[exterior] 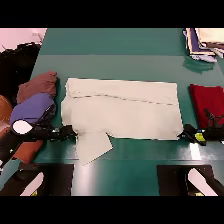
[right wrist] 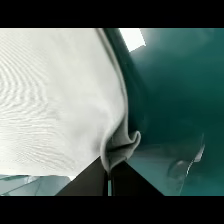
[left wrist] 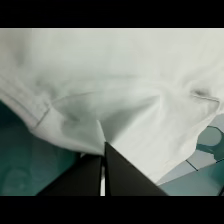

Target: Fold the shirts.

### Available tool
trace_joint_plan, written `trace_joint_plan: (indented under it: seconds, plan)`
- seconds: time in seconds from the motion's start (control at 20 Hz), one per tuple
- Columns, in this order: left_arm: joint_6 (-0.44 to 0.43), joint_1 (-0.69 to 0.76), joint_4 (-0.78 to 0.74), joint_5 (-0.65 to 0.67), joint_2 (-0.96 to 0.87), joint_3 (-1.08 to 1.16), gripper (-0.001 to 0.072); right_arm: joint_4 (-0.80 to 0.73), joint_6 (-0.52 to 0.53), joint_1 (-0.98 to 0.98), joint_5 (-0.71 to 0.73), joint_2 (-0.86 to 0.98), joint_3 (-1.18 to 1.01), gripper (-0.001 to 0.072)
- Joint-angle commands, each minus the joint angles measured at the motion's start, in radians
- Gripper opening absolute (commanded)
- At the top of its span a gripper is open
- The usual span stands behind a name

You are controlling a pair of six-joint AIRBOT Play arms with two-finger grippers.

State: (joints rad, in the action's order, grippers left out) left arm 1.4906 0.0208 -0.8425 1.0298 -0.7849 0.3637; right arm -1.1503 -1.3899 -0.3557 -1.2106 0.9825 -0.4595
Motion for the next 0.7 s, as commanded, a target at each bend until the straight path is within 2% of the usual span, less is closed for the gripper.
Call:
trace_joint_plan:
  seconds: [0.0, 0.2, 0.35, 0.45, 0.5, 0.65]
  plan:
    - [0.034, 0.0, -0.089, 0.074, 0.009, 0.056, 0.0022, -0.036, 0.013, 0.039, -0.046, -0.004, -0.023, 0.0016]
    - [0.131, 0.0, -0.266, 0.197, 0.147, 0.147, 0.0022, -0.164, 0.011, 0.079, -0.184, -0.127, -0.108, 0.0016]
    - [0.134, 0.0, -0.227, 0.406, 0.254, 0.167, 0.0023, -0.216, 0.01, 0.079, -0.307, -0.256, -0.157, 0.0015]
    - [0.136, 0.0, -0.2, 0.472, 0.269, 0.208, 0.0023, -0.214, -0.008, 0.079, -0.323, -0.323, -0.206, 0.0015]
    - [0.135, 0.0, -0.201, 0.46, 0.26, 0.237, 0.0023, -0.214, -0.019, 0.079, -0.318, -0.334, -0.239, 0.0015]
    - [0.09, 0.0, -0.217, 0.286, 0.174, 0.336, 0.0023, -0.204, -0.02, 0.092, -0.302, -0.242, -0.356, 0.0015]
